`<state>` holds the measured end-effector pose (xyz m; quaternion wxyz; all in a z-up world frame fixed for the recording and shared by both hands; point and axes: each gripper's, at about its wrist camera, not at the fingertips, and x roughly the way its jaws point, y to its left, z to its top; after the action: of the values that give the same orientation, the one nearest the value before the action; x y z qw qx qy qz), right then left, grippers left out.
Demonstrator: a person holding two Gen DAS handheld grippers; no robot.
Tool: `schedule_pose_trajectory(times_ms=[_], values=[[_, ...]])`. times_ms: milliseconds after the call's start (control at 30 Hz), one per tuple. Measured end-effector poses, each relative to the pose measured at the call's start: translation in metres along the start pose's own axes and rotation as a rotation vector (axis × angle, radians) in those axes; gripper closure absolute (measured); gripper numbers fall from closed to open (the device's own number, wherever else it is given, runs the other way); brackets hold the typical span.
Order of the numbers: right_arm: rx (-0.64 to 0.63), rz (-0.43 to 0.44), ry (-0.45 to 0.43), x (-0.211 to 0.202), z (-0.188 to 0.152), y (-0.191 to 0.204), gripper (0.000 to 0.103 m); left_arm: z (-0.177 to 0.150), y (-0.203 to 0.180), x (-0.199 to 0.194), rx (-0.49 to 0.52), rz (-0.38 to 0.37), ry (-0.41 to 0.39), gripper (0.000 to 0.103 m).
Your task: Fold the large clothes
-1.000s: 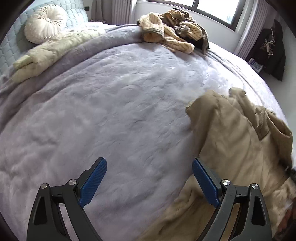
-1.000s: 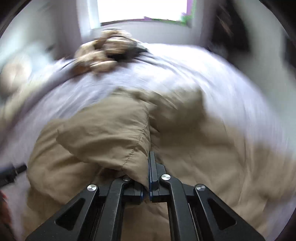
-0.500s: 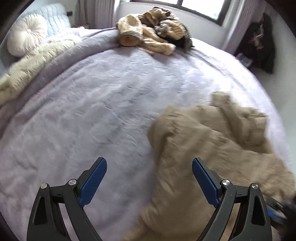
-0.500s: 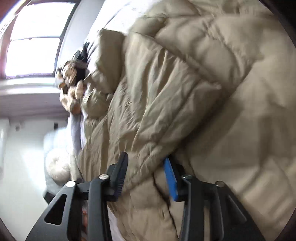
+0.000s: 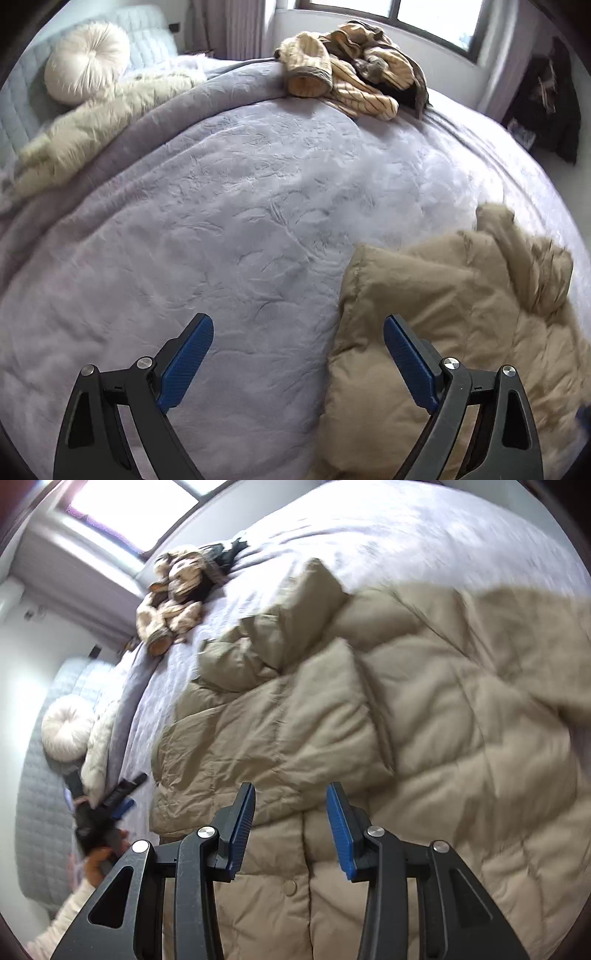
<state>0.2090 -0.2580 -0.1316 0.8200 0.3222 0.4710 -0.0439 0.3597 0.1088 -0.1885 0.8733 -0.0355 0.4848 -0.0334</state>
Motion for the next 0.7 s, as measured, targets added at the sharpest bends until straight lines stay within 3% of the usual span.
schedule_pose_trajectory(times_ms=[33, 67, 200, 300, 500, 700], values=[[-0.031, -0.007, 0.005, 0.001, 0.0, 0.005, 0.078, -0.006, -0.004, 0.003, 0.033, 0.012, 0.019, 0.009], [-0.073, -0.017, 0.016, 0.01, 0.004, 0.01, 0.083, -0.015, -0.009, 0.007, 0.073, 0.028, 0.037, 0.009], [-0.162, -0.149, 0.075, 0.037, -0.004, -0.002, 0.086, -0.047, -0.018, 0.023, 0.182, 0.101, 0.051, 0.009], [-0.154, -0.184, 0.111, 0.06, 0.0, -0.02, 0.099, -0.05, -0.014, 0.038, 0.138, 0.086, 0.083, 0.008], [-0.13, -0.142, 0.102, 0.071, 0.009, -0.036, 0.1, -0.039, -0.008, 0.036, 0.094, 0.128, 0.101, 0.008], [-0.024, -0.122, 0.063, 0.028, 0.01, -0.06, 0.093, -0.041, -0.013, -0.008, 0.128, 0.114, 0.078, 0.008]])
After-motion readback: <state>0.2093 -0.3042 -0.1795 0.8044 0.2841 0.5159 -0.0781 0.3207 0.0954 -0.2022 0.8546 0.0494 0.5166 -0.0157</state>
